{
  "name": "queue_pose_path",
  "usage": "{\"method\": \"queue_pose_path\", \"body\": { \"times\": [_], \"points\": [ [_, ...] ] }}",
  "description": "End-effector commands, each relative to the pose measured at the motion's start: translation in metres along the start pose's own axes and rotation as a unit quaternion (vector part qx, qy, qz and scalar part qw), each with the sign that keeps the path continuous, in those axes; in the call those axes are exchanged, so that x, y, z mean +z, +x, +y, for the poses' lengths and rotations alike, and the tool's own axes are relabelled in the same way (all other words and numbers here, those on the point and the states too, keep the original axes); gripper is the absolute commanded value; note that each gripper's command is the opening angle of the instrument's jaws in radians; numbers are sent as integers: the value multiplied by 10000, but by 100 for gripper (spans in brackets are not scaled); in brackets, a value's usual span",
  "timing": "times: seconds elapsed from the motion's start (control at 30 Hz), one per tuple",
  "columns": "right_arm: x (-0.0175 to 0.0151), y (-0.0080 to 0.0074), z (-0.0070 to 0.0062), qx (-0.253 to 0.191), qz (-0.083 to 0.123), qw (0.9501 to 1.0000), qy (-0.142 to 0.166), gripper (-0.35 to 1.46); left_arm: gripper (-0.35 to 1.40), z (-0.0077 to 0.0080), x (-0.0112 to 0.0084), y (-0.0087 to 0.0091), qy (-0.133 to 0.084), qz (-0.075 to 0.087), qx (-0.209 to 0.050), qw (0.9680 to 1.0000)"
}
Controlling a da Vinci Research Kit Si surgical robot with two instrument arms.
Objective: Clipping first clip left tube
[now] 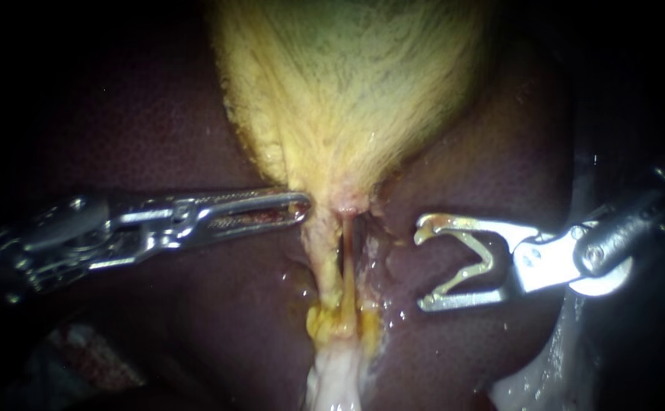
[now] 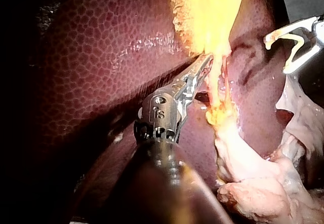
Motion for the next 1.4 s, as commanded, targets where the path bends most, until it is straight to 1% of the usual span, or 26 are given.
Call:
{"method": "queue_pose_path", "body": {
  "times": [0.03,0.2,0.3,0.5,0.63,0.77,0.93,1.07,1.23,1.3,1.33,1.4],
  "points": [
    [3,-1,-1,1,-8,10000,-11,60,-35,0,-2,0,5,0,2,10000],
    [24,-10,-4,-33,-27,10000,-50,60,-35,7,-20,-2,69,36,8,10000],
    [42,-17,-8,-35,-18,10000,-64,60,-35,12,-33,-2,22,18,13,10000],
    [90,-30,-14,124,16,9999,55,60,-35,19,-58,-3,-62,-12,17,10000],
    [121,-37,-20,195,-31,9997,152,60,-35,18,-65,-4,-67,-12,13,10000],
    [142,-45,-22,244,-122,9995,180,60,-35,14,-66,-4,-75,-15,8,10000],
    [153,-58,-17,285,-249,9991,191,60,-35,9,-69,-4,-84,-19,2,10000],
    [157,-76,-11,261,-423,9985,245,60,-35,4,-71,-6,-89,-19,-7,10000],
    [160,-97,-10,219,-627,9973,307,60,-35,1,-74,-7,-92,-19,-13,10000],
    [161,-103,-10,235,-673,9970,317,60,-35,0,-75,-9,-92,-18,-17,10000],
    [161,-104,-11,232,-688,9968,321,60,-35,-1,-75,-10,-97,-3,-19,10000],
    [162,-105,-11,257,-690,9968,317,60,-35,-3,-77,-13,-81,-25,-29,10000]
  ]
}}
